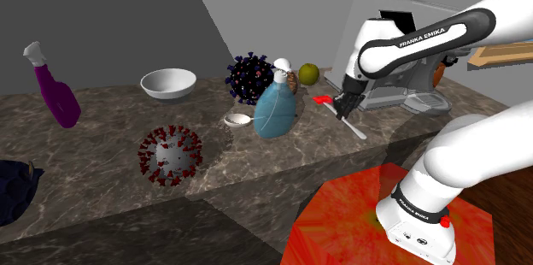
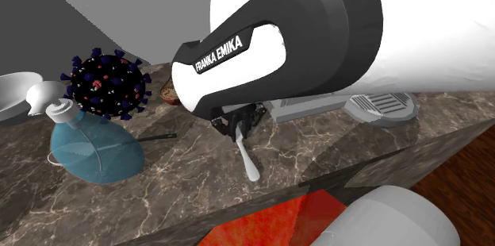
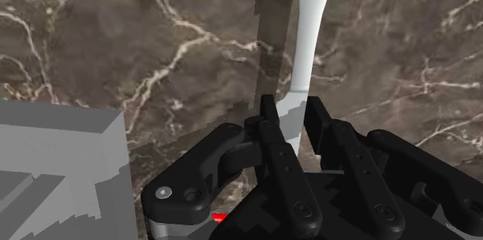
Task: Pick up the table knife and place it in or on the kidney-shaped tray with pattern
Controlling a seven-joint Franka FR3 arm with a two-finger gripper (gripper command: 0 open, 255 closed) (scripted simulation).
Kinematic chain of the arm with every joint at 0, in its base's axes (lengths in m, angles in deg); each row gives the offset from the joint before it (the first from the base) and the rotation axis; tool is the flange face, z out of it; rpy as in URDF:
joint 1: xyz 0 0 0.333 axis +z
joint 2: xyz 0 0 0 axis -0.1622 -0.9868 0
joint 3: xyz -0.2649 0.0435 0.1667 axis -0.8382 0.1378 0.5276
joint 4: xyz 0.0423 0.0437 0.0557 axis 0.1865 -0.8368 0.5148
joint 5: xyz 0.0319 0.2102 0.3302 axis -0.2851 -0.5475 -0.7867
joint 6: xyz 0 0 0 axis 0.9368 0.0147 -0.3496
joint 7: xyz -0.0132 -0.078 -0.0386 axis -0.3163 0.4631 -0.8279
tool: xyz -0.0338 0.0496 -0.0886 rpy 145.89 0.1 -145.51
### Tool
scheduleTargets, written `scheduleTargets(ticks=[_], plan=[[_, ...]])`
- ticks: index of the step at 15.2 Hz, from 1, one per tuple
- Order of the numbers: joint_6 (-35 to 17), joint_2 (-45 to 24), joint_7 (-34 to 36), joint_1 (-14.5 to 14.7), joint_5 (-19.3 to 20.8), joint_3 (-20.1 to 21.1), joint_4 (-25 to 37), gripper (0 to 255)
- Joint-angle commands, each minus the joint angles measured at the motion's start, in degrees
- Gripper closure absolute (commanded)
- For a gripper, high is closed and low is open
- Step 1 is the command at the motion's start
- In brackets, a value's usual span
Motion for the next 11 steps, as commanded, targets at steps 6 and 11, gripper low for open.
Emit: scheduleTargets(ticks=[6,11], plan=[[6.89,3.61,0.28,0.05,-0.35,0.75,3.27,255],[11.62,5.62,0.38,0.10,-0.61,1.21,6.00,255]])
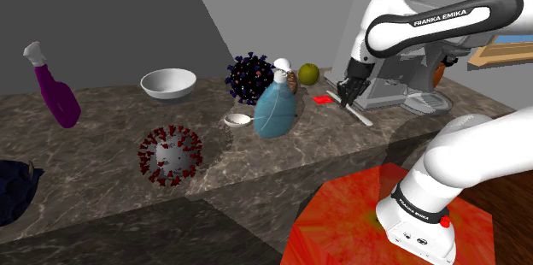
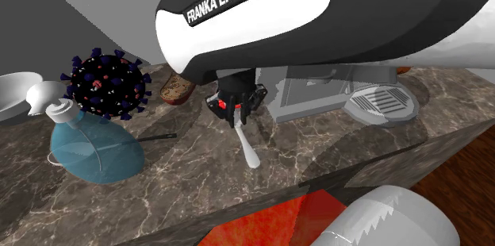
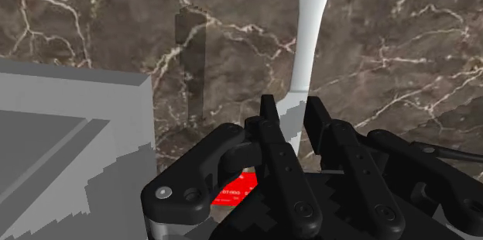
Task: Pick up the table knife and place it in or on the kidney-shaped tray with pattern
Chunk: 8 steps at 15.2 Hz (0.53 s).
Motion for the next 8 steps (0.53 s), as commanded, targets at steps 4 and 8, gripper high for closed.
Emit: scheduleTargets(ticks=[4,8], plan=[[4.46,1.63,0.01,0.02,-0.22,0.37,2.80,255],[7.91,2.52,0.06,0.11,-0.45,0.68,5.36,255]])
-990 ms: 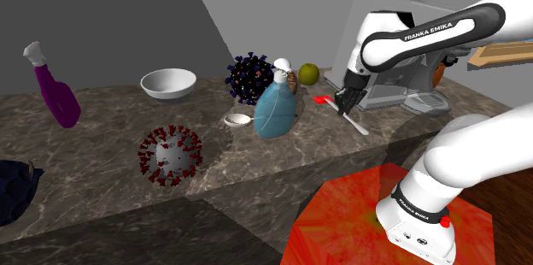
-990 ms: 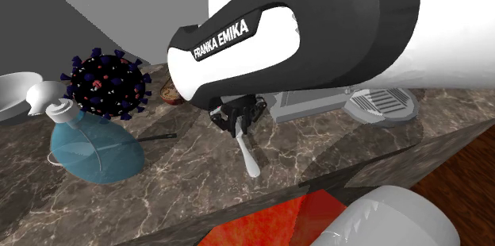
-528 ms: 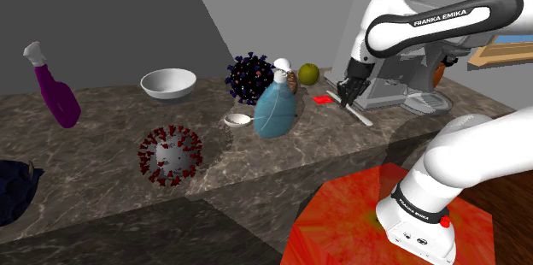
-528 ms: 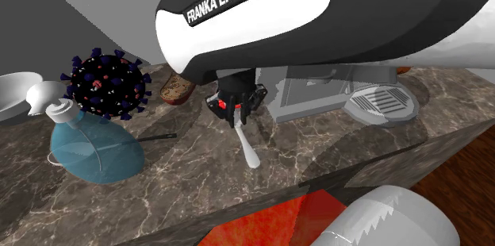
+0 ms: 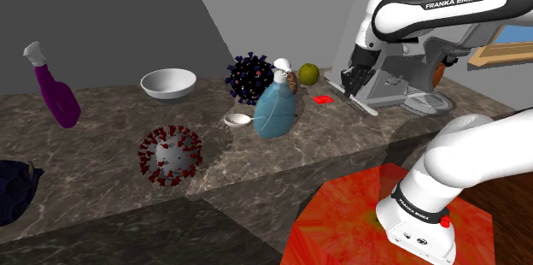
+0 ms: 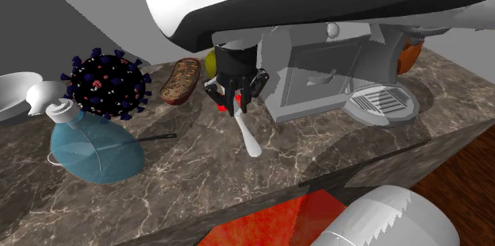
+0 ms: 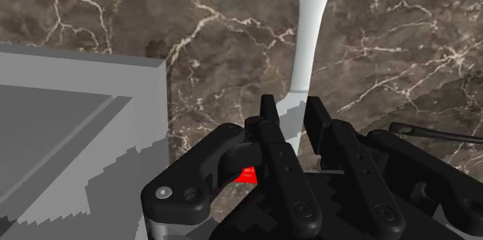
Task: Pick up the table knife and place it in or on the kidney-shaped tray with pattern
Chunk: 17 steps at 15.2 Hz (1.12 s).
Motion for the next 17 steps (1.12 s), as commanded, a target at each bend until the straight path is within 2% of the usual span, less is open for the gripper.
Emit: scheduleTargets(ticks=[1,9,17], plan=[[1.64,0.33,0.04,0.06,-0.13,0.17,1.28,255],[-2.26,-19.60,0.43,3.01,-3.03,0.12,17.27,255],[-0.67,-37.79,-0.10,4.42,-6.19,0.04,36.86,255]])
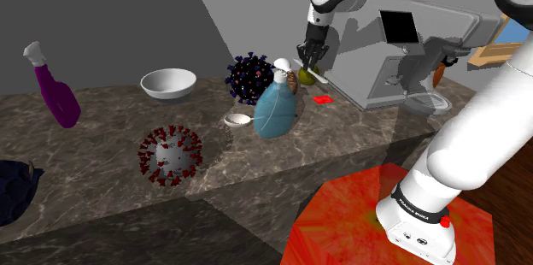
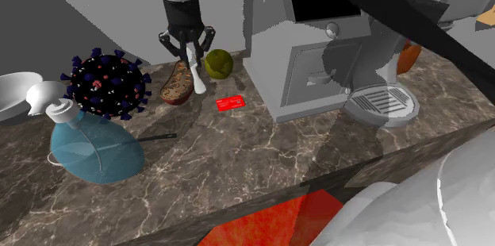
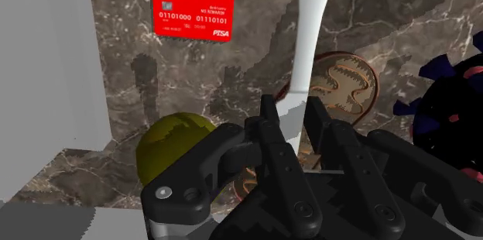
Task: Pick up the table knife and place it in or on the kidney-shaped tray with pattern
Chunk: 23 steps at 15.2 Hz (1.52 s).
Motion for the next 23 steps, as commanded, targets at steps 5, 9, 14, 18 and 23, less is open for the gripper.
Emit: scheduleTargets(ticks=[5,9,14,18,23], plan=[[3.64,-13.80,-0.41,0.09,-2.34,0.18,17.21,255],[3.80,-18.05,-0.53,-0.09,-3.02,0.33,21.56,255],[0.22,-18.83,-0.73,-0.09,-3.22,0.39,18.74,255],[-2.58,-19.65,-0.91,-0.10,-3.43,0.46,16.74,255],[-6.08,-20.96,-1.18,-0.14,-3.75,0.55,14.53,255]])
